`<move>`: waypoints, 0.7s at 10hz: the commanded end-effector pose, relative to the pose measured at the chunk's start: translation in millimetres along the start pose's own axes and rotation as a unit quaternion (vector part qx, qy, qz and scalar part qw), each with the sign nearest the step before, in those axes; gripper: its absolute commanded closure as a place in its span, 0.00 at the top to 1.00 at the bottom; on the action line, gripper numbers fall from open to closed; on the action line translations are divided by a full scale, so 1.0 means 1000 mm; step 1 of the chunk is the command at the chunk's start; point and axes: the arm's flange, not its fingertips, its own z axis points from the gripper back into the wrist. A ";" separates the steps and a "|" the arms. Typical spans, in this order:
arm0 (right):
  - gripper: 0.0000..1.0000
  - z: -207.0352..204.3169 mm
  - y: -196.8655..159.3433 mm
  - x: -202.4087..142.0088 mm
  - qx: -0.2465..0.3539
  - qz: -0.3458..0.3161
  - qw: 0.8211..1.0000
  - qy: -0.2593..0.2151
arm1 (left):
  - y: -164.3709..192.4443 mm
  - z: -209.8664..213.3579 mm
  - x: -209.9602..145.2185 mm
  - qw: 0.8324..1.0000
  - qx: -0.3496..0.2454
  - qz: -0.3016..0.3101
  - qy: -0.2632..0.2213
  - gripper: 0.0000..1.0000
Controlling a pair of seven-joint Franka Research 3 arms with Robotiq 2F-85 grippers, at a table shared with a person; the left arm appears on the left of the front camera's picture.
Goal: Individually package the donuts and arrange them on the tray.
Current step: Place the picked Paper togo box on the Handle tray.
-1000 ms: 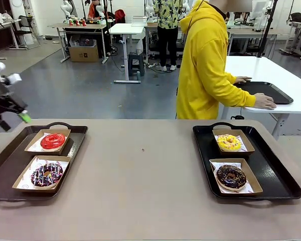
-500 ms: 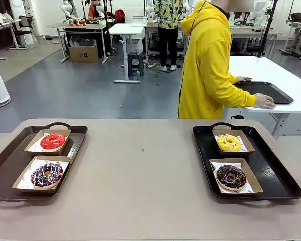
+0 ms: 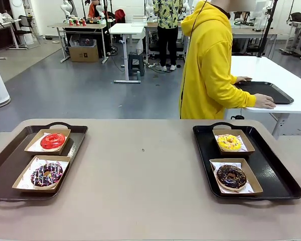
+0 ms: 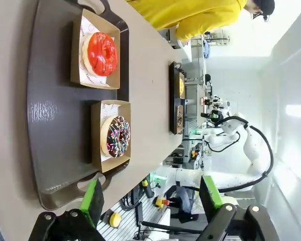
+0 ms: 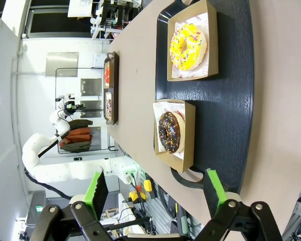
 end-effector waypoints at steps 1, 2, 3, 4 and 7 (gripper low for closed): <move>1.00 0.000 0.002 -0.003 0.000 -0.004 1.000 0.006 | -0.010 -0.001 -0.002 1.000 0.007 -0.013 -0.001 1.00; 1.00 0.000 0.002 -0.003 0.000 -0.004 1.000 0.006 | -0.010 -0.001 -0.002 1.000 0.007 -0.013 -0.001 1.00; 1.00 0.000 0.002 -0.003 0.000 -0.004 1.000 0.006 | -0.010 -0.001 -0.002 1.000 0.007 -0.013 -0.001 1.00; 1.00 0.000 0.002 -0.003 0.000 -0.004 1.000 0.006 | -0.010 -0.001 -0.002 1.000 0.007 -0.013 -0.001 1.00; 1.00 0.000 0.002 -0.003 0.000 -0.004 1.000 0.006 | -0.010 -0.001 -0.002 1.000 0.007 -0.013 -0.001 1.00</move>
